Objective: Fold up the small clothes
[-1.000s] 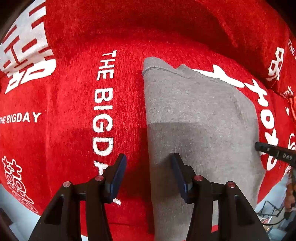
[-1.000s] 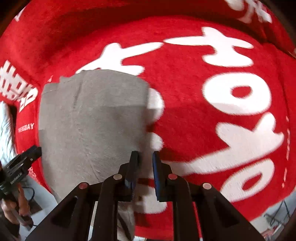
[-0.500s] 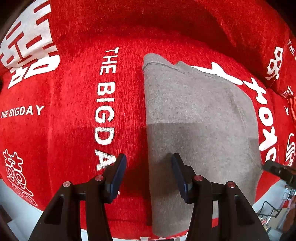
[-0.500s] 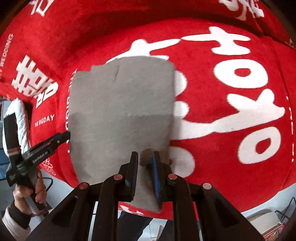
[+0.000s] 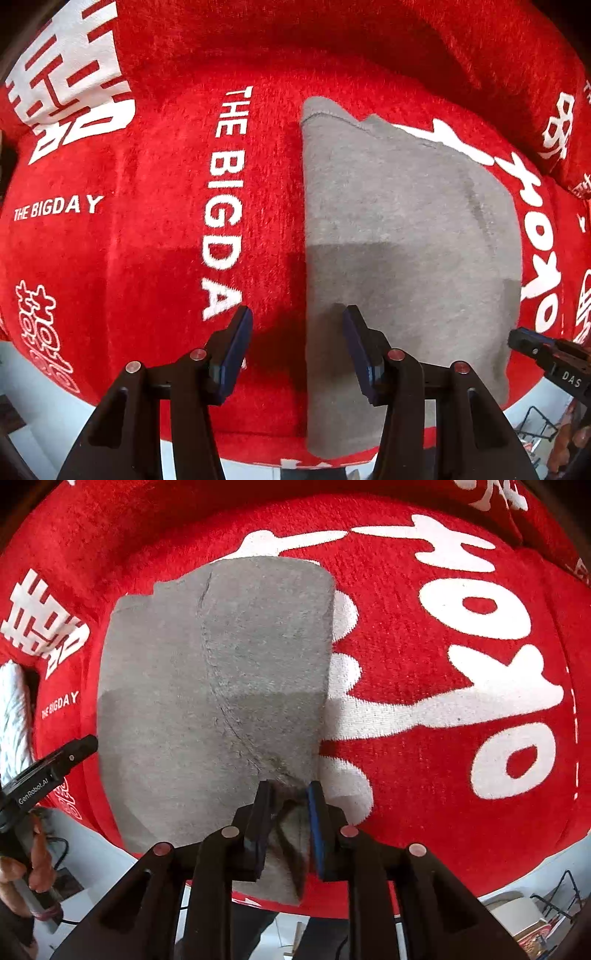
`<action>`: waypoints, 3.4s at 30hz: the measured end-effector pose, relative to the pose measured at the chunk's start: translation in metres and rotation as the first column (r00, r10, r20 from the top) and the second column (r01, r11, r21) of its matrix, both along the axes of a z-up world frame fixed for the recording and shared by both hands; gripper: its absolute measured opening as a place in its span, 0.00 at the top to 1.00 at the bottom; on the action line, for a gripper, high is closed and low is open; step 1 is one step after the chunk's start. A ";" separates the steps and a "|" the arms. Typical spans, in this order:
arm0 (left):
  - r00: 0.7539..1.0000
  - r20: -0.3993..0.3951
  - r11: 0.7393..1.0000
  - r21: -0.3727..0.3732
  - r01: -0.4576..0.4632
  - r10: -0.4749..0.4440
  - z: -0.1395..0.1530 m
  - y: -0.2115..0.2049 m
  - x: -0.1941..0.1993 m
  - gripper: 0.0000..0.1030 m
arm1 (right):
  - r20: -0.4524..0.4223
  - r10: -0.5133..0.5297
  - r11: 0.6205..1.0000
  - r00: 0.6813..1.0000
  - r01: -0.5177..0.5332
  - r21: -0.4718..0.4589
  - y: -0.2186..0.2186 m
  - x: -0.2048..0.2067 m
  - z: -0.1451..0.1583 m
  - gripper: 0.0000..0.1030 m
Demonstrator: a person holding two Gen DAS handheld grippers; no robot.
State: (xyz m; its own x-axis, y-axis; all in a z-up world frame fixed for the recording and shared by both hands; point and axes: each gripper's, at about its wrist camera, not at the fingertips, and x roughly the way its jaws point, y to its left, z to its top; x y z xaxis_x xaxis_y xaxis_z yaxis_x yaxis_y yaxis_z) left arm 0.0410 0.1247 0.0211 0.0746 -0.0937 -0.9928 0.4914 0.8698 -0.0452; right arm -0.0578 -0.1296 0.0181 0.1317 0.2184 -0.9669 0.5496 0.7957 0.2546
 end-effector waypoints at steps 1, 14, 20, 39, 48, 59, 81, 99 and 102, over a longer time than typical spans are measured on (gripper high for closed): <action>1.000 -0.002 1.000 0.006 0.000 0.000 0.000 0.001 -0.001 0.49 | -0.001 -0.002 1.000 1.000 0.002 0.004 0.000 0.000 0.000 0.80; 1.000 -0.017 0.998 0.056 0.005 -0.004 0.003 0.007 -0.021 0.13 | -0.068 -0.003 1.000 0.998 0.003 -0.012 0.007 -0.013 -0.007 0.79; 0.998 -0.043 0.998 0.041 0.047 -0.045 0.001 0.014 -0.044 0.13 | 0.030 -0.028 0.997 0.999 0.026 0.071 0.017 -0.040 0.012 0.78; 0.995 -0.085 0.990 0.130 0.056 -0.046 -0.029 0.028 -0.060 0.02 | -0.089 -0.073 0.995 0.993 0.078 0.055 0.007 -0.069 -0.015 0.80; 1.000 -0.003 0.991 0.135 -0.002 0.002 0.013 0.026 -0.056 0.02 | -0.071 -0.075 0.996 0.995 0.077 0.035 0.008 -0.058 0.015 0.77; 0.999 0.038 0.994 0.112 -0.013 0.009 0.055 0.022 -0.057 0.02 | -0.007 -0.057 0.995 0.998 0.057 -0.077 0.021 -0.027 0.060 0.28; 0.991 0.120 0.996 0.074 0.049 -0.058 0.108 -0.004 -0.054 0.02 | 0.054 -0.055 0.972 0.997 0.065 -0.226 0.032 -0.014 0.116 0.00; 0.991 0.126 0.998 0.052 0.046 -0.053 0.111 -0.004 -0.056 0.02 | 0.041 -0.051 0.973 0.998 0.059 -0.225 0.038 -0.015 0.112 0.00; 0.990 0.128 0.997 0.055 0.044 -0.051 0.110 -0.003 -0.056 0.02 | 0.038 -0.049 0.972 0.998 0.057 -0.226 0.038 -0.014 0.111 0.00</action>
